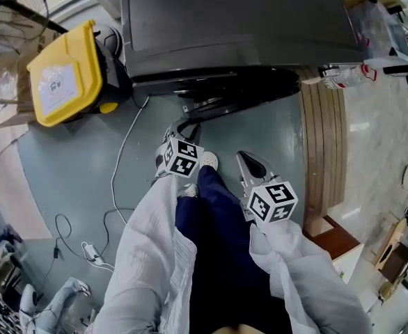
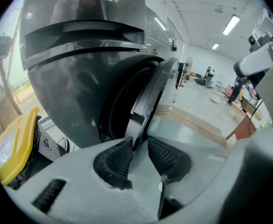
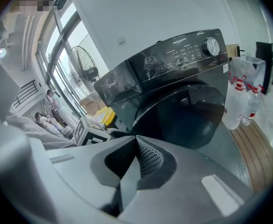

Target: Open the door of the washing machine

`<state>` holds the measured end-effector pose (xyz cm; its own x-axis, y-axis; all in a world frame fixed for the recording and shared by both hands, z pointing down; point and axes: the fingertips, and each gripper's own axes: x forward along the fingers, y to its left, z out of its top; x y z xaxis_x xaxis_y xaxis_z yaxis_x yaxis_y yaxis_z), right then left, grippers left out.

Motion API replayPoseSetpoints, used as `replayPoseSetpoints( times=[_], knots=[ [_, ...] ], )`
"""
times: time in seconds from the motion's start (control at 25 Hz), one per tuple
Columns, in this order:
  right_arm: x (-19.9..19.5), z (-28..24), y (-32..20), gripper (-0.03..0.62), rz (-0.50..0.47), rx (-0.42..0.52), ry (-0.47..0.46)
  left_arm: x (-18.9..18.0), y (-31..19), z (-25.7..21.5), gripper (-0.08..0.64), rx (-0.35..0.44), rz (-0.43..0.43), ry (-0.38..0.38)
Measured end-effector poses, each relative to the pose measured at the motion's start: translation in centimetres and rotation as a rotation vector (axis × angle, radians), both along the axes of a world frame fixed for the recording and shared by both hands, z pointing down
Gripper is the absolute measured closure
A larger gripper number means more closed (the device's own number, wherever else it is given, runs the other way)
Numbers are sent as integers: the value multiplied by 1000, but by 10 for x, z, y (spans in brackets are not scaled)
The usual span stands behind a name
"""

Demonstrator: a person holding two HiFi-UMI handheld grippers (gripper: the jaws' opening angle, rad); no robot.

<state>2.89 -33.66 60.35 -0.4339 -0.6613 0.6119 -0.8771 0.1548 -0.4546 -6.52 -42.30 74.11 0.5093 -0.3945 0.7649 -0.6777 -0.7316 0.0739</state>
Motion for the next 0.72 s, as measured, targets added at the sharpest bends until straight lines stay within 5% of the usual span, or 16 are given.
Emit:
replayPoseSetpoints(
  times=[0.48, 0.72],
  knots=[
    [-2, -14, 87, 583, 160, 42, 39, 19, 87, 5, 495, 41, 197, -18],
    [-1, -16, 138, 583, 295, 48, 25, 34, 125, 6, 502, 1, 227, 31]
  ],
)
